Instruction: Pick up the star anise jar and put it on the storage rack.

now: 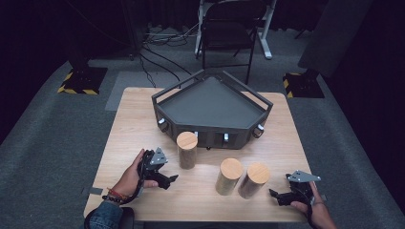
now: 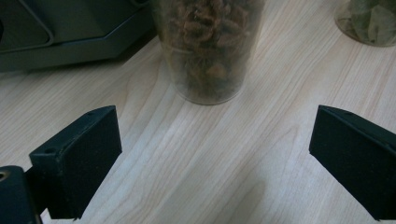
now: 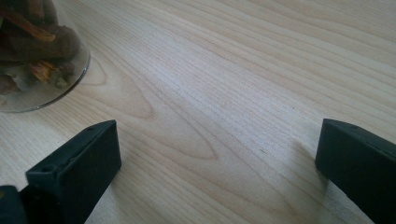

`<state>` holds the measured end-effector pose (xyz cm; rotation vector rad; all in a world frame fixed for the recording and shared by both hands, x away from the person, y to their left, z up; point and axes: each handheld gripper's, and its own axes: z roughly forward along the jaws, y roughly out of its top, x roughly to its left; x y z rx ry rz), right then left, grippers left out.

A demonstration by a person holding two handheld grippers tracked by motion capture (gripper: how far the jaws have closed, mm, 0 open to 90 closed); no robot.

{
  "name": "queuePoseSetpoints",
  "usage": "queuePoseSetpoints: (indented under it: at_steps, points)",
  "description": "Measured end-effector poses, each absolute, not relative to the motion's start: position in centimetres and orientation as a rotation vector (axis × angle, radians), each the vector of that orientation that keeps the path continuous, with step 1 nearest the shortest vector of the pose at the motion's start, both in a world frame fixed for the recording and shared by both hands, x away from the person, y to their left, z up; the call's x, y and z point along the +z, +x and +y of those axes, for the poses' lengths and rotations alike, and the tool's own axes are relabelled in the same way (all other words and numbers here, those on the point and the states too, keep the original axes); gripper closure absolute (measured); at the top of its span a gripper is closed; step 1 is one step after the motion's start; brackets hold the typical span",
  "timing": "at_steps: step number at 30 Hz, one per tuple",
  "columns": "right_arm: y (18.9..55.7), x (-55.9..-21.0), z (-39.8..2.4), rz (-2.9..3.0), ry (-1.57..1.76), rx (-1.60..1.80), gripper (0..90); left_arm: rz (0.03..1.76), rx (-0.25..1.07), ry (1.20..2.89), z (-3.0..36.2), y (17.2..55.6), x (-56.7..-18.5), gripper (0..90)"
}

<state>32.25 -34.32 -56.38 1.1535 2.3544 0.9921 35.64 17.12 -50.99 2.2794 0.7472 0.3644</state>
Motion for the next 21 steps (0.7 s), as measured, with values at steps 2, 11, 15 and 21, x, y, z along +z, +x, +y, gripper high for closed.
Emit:
queuePoseSetpoints:
  at_steps: [2,11,15,21]
  points:
    - [32.3,-56.4,-34.3,2.355,1.154,0.992,0.0,0.74,0.366,2.276,17.0,35.7,-50.8,1.9]
    - [32.3,-56.4,-34.3,2.355,1.154,0.992,0.0,0.73,0.366,2.247,16.5,36.2,-50.2,2.0]
    - [32.3,-56.4,-34.3,2.355,1.153,0.993,0.0,0.72,0.371,2.241,16.3,36.3,-49.9,2.0]
    - [32.3,-56.4,-34.3,2.355,1.154,0.993,0.0,0.702,0.374,2.237,16.0,36.7,-49.4,2.2]
